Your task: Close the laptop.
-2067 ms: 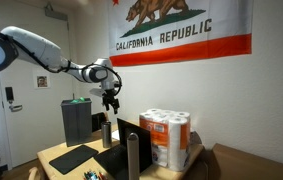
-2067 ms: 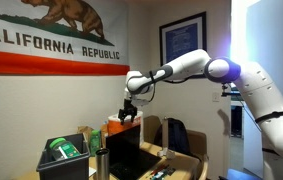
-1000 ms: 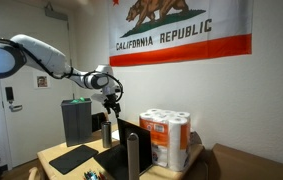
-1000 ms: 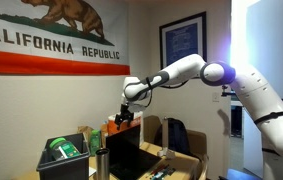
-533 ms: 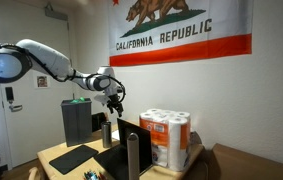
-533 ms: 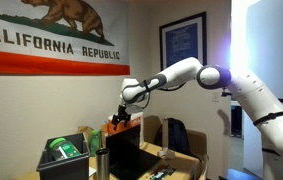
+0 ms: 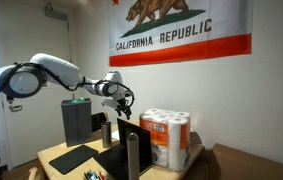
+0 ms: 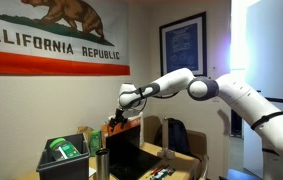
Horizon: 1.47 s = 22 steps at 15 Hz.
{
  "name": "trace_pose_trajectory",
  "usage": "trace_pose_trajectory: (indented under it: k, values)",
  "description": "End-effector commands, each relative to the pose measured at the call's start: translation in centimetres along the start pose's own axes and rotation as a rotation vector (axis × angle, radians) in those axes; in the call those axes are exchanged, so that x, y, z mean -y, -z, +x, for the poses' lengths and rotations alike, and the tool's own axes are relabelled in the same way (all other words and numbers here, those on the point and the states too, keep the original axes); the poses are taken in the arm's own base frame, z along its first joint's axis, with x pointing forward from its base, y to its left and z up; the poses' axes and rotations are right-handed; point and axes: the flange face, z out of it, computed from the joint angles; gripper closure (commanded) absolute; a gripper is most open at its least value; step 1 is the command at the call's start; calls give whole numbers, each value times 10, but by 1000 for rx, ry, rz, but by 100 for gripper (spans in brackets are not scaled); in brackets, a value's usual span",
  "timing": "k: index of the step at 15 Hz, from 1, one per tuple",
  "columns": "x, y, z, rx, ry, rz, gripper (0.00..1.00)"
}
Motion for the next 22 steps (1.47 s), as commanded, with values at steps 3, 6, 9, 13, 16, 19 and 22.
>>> trace_pose_trajectory:
  k: [3,6,9,13,16,19,22]
  values:
    - [-5,-28,27,-46,54,-7,0]
    - [-1,-36,31,-57,60,-5,0]
    - [3,-38,32,-46,67,-6,0]
    - [6,-34,30,0,55,-24,0]
    - [5,-33,24,59,46,-41,0]
    - [3,-36,20,92,45,-51,0]
    - [2,-39,17,121,44,-52,0]
